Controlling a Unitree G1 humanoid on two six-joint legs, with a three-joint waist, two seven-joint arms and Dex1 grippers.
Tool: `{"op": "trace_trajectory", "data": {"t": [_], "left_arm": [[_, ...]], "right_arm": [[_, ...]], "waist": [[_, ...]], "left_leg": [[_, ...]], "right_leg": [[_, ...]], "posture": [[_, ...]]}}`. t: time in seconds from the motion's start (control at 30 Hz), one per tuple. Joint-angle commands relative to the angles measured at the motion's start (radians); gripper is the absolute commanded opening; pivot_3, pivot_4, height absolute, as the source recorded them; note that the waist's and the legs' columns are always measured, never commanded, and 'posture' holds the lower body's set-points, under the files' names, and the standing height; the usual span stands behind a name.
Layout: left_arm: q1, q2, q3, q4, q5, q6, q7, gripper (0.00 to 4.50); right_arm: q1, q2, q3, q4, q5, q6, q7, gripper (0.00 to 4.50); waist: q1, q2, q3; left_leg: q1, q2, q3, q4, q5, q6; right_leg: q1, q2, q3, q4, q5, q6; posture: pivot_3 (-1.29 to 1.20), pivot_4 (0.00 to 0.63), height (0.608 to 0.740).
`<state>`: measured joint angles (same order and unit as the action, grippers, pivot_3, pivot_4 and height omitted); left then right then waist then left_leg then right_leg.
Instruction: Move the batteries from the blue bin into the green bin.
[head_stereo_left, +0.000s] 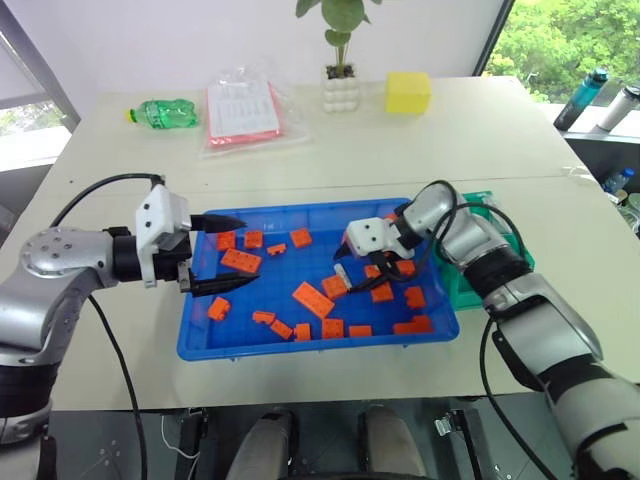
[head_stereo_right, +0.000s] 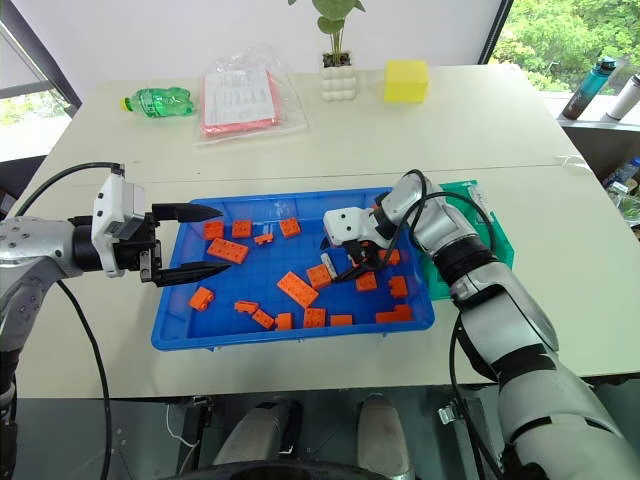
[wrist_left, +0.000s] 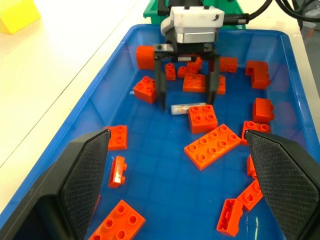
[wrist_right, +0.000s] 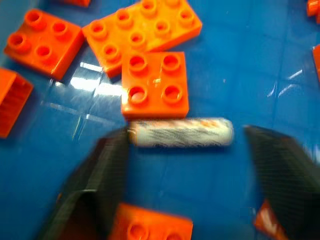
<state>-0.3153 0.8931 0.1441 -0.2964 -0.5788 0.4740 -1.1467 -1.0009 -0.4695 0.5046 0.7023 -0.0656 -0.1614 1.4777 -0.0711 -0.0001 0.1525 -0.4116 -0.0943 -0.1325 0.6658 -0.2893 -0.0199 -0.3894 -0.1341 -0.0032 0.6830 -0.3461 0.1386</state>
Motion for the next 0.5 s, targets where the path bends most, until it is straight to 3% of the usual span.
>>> {"op": "trace_trajectory", "data": {"t": [0.03,0.23,0.4,0.5], "left_arm": [[-0.014,0.005,0.018,-0.019,-0.012,-0.006,0.001,4.50],[-0.039,-0.024,-0.013,0.005,-0.006,-0.016,-0.003,4.50],[-0.043,-0.067,-0.047,0.020,0.003,-0.029,-0.007,4.50],[-0.048,-0.082,-0.060,0.033,0.006,-0.037,-0.013,4.50]], "right_arm": [[0.018,-0.003,-0.035,-0.055,0.006,0.024,-0.003,2.28],[0.101,-0.090,-0.126,-0.283,0.058,0.157,-0.019,2.28],[0.191,-0.272,-0.394,-0.647,0.232,0.574,-0.106,2.28],[0.265,-0.385,-0.518,-0.753,0.283,0.707,-0.149,2.28]], "waist": [[0.001,0.000,0.000],[0.004,0.000,0.000],[0.012,0.000,0.000],[0.021,0.000,0.000]], "left_leg": [[0.000,0.000,0.000,0.000,0.000,0.000],[0.000,-0.001,-0.001,0.000,0.000,0.000],[-0.001,-0.001,-0.001,0.000,0.000,0.000],[-0.002,-0.001,-0.001,0.000,0.000,0.000]], "right_leg": [[0.000,0.000,0.000,0.000,0.000,0.000],[0.000,-0.001,0.000,0.000,0.000,0.000],[0.000,-0.001,0.000,0.000,0.000,0.000],[0.000,-0.001,0.000,0.000,0.000,0.000]], "posture": [[0.00,0.150,0.726],[0.00,0.150,0.726],[0.00,0.150,0.726],[0.00,0.150,0.726]]}}
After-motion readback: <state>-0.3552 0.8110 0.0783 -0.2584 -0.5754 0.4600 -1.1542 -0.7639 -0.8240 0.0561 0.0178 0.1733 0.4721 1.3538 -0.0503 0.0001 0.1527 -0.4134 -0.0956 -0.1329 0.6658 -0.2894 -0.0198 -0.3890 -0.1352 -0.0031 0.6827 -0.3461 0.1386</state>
